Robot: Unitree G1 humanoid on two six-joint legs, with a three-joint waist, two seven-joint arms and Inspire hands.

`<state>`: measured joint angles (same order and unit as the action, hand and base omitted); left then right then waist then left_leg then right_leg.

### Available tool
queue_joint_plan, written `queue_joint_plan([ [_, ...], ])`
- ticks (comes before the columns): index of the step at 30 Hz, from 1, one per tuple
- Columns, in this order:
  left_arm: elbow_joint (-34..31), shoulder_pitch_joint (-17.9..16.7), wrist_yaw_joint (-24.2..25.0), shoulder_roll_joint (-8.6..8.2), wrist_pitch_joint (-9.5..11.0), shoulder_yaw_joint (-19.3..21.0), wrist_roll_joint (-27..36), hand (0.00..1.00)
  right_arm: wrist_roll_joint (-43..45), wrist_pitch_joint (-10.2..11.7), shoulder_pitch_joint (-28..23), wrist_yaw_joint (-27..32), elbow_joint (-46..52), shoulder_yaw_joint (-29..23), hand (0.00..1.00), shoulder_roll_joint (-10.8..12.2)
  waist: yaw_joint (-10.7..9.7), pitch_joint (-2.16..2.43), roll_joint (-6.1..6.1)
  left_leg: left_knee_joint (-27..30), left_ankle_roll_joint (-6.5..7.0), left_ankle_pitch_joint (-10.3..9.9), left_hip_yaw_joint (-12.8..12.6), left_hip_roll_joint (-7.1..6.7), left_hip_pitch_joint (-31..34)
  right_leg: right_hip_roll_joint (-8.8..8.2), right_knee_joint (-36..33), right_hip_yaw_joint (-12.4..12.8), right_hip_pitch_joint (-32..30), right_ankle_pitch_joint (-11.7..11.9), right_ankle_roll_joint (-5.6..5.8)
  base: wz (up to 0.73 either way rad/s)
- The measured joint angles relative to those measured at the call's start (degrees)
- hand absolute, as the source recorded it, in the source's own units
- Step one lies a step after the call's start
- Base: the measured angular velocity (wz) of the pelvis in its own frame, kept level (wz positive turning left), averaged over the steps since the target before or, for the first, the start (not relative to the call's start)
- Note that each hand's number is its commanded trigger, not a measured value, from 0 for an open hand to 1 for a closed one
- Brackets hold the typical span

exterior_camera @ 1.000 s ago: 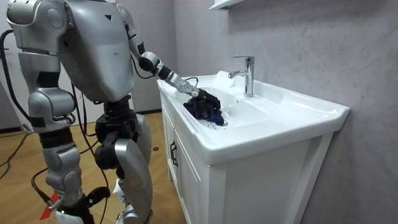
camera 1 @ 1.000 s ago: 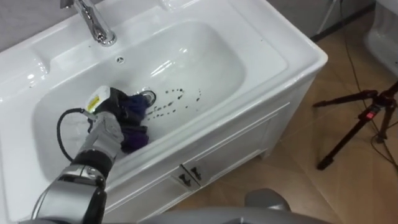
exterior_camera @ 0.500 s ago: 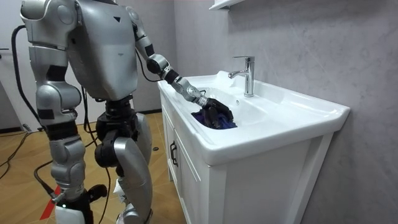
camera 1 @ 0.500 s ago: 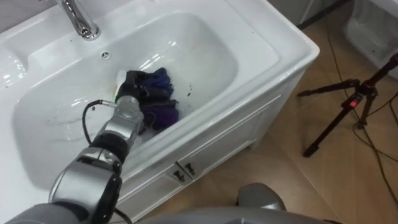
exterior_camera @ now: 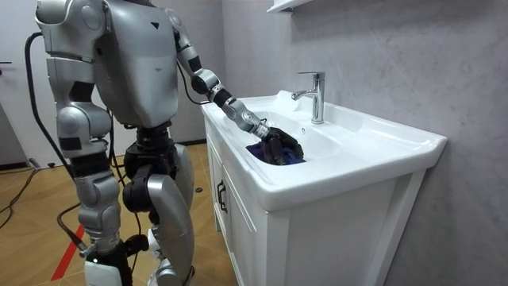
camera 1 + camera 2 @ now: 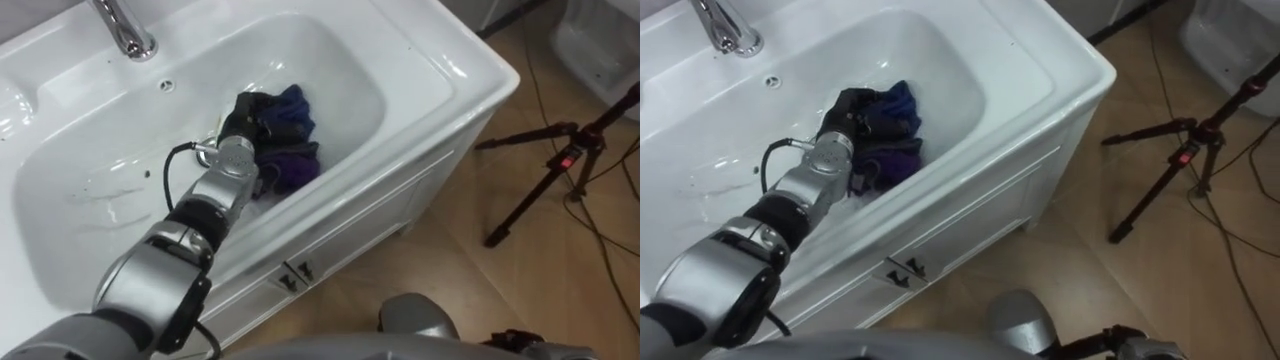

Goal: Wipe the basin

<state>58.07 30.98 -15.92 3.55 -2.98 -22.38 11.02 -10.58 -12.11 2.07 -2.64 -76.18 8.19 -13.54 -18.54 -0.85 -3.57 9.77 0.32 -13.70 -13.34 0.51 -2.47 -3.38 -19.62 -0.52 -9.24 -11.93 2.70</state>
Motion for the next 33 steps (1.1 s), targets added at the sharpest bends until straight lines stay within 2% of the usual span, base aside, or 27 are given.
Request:
queue_joint_plan([
  [7, -0.77, 0.42, 0.29, 0.00, 0.09, -1.09, 2.26, 1.00, -7.09, 0.26, 0.07, 0.16, 0.11, 0.85, 0.00, 0.07, 0.01, -0.08, 0.06, 0.03, 0.08, 0.05, 0.01, 0.05, 0.44, -0.20, 0.08, -0.83, 0.07, 0.02, 0.03, 0.06],
  [9, -0.85, 1.02, 0.31, 0.01, 0.10, -2.60, 3.17, 1.00, -10.30, 0.62, 0.14, 0.25, 0.11, 1.92, 0.00, -0.12, 0.03, -0.11, 0.10, 0.23, 0.08, 0.05, 0.01, 0.05, 0.87, -0.42, 0.13, -1.41, 0.03, 0.03, 0.05, 0.13],
  [19, -0.85, 2.23, 1.01, 0.01, 0.10, -3.07, 3.24, 1.00, -14.09, 1.19, 1.11, 0.89, -0.29, 4.18, 0.00, -0.20, 0.18, -0.33, 0.34, 1.21, 0.09, 0.05, -0.01, 0.08, 1.94, -0.57, 0.01, -1.62, -0.38, 0.08, 0.05, 0.02],
  [20, -0.85, 2.23, 1.07, 0.00, 0.13, -3.09, 2.85, 1.00, -14.09, 1.50, 1.10, 0.99, -0.53, 4.25, 0.00, -0.20, 0.15, -0.47, 0.36, 1.21, 0.09, 0.05, -0.01, 0.10, 1.82, -0.58, 0.06, -1.69, -0.18, 0.09, 0.04, 0.03],
  [23, -0.77, 2.22, 1.26, -0.02, 0.98, -3.05, -0.74, 1.00, -14.06, 2.29, 0.36, 0.85, -0.51, 3.99, 0.00, -0.20, 0.14, -0.83, 0.62, 1.29, 0.09, 0.05, 0.05, 0.15, 1.74, -0.60, 0.26, -1.95, 0.08, 0.10, 0.03, 0.03],
  [28, -0.81, 2.22, 1.59, -0.03, 1.58, -2.41, -8.50, 1.00, -12.38, 2.78, -0.46, -0.58, -0.46, 3.37, 0.00, -0.19, 0.12, -0.86, 0.65, 1.53, 0.09, 0.05, -0.01, 0.33, 1.87, -0.48, 0.98, -2.03, 0.38, 0.49, -0.03, 0.00],
  [31, -1.00, 2.22, 1.61, 0.14, 1.70, -2.50, -15.47, 1.00, -11.78, 2.73, -0.85, -1.19, -0.41, 3.18, 0.00, -0.25, 0.13, -0.84, 0.65, 1.51, 0.09, 0.05, -0.12, 0.37, 1.69, -0.43, 0.89, -1.91, 0.36, 0.52, -0.06, -0.03],
  [33, -0.80, 2.23, 1.60, 0.49, 1.62, -2.51, -22.94, 1.00, -11.52, 2.64, -0.87, -1.28, -0.45, 2.10, 0.00, -0.22, 0.15, -0.85, 0.66, 1.51, 0.09, 0.05, -0.55, 0.72, 1.20, -0.28, 0.77, -1.65, 0.55, 0.63, -0.22, -0.12],
])
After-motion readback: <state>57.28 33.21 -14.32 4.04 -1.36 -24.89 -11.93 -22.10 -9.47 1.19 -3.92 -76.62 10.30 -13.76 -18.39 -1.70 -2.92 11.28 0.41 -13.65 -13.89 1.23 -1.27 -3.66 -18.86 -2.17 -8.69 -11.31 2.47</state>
